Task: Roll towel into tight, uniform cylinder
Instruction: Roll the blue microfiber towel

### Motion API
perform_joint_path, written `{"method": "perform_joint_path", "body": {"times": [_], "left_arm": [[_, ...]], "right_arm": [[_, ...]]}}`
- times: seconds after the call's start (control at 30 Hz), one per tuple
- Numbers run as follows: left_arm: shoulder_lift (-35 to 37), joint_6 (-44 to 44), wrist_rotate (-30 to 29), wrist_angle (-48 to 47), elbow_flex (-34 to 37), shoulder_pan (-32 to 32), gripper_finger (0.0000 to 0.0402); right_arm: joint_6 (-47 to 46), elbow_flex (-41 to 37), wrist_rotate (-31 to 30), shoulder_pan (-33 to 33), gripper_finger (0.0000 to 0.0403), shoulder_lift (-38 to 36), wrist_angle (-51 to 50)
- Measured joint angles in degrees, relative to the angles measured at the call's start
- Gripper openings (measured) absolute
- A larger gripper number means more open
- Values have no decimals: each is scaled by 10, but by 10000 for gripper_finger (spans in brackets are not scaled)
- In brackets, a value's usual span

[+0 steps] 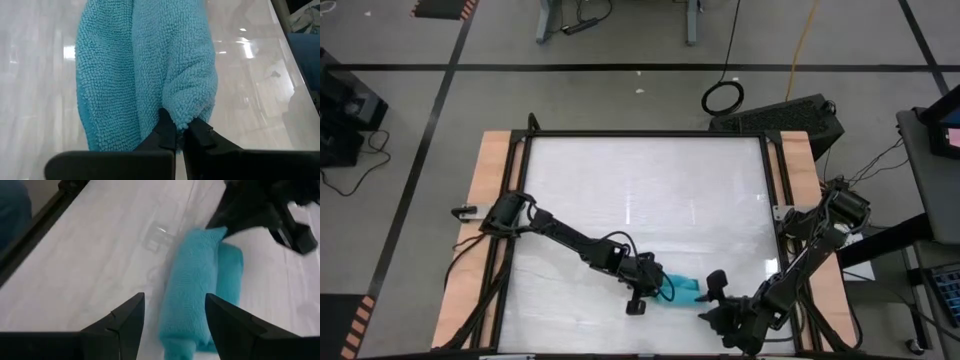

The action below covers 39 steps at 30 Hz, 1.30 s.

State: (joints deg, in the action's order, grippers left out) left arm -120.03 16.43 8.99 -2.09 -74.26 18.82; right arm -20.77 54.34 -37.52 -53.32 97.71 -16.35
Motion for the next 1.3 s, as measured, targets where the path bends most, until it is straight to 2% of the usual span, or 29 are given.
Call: {"method": "perform_joint_path", "body": {"times": [0.13, 0.47, 0.6, 0.7, 0.9, 1.1, 1.3], "left_arm": [[0, 0, 0, 0, 0, -1, 9], [0, 3, 11, 2, 0, -2, 9], [-1, 3, 11, 1, 0, -2, 23], [-1, -2, 19, 0, 0, -2, 40], [-1, -31, 30, -3, 0, -1, 80], [16, -87, 30, -12, 0, 10, 149], [67, -125, 5, -66, 0, 19, 215]], "right_arm": [[36, 0, 1, 4, 197, 23, 18], [42, 0, 3, 20, 167, 52, 10], [47, 0, 3, 34, 158, 52, 9], [43, 0, 7, 45, 158, 52, 9], [9, 0, 66, 75, 157, 52, -4], [5, 0, 90, 90, 157, 52, -5], [-3, 0, 117, 102, 158, 52, -5]]}}
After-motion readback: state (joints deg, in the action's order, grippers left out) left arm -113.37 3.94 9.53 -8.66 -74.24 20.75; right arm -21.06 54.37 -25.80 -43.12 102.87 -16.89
